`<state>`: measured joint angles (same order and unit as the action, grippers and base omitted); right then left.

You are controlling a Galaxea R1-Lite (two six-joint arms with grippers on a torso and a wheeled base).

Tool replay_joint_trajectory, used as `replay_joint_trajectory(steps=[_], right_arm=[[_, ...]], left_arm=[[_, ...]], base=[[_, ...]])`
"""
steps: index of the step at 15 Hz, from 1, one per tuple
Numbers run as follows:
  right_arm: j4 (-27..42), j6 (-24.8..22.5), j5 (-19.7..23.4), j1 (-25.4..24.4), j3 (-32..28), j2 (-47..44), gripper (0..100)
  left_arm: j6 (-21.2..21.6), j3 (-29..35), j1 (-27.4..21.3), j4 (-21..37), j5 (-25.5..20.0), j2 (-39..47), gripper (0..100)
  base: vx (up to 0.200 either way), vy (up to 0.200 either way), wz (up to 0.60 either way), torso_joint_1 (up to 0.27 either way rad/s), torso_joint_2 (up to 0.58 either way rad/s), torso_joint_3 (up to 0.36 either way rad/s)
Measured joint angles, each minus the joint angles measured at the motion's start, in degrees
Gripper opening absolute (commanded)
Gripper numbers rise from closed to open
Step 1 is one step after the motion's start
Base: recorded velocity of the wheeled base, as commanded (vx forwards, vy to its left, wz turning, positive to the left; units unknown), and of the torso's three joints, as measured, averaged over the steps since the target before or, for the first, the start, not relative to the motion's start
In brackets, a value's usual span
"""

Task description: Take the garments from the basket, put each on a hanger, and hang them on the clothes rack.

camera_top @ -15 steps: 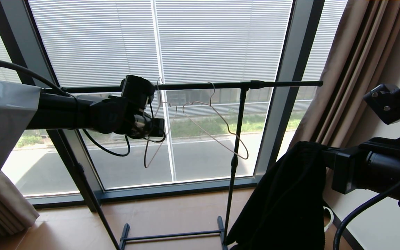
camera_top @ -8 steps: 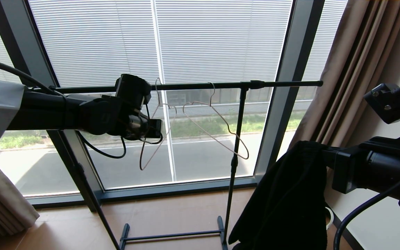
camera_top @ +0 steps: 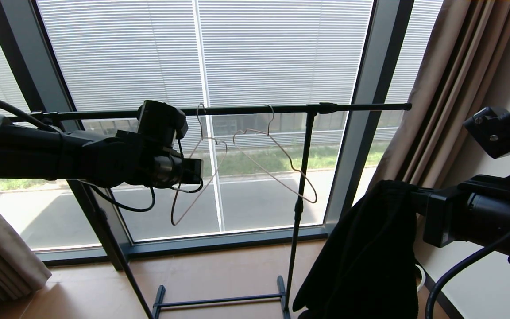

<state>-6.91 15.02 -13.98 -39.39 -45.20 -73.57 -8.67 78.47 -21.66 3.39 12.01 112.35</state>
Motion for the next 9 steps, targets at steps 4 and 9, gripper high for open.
replay_joint_trajectory(steps=[4, 9], right_arm=[[-0.01, 0.00, 0.00, 0.04, 0.04, 0.00, 0], [-0.01, 0.00, 0.00, 0.04, 0.04, 0.01, 0]], left_arm=[[0.00, -5.88, -0.18, -3.94, 0.00, -2.65, 0], [0.00, -18.08, -1.02, -11.76, -0.07, -8.11, 0]], base=[[0.000, 0.000, 0.00, 0.000, 0.00, 0.000], [0.000, 0.000, 0.00, 0.000, 0.00, 0.000]])
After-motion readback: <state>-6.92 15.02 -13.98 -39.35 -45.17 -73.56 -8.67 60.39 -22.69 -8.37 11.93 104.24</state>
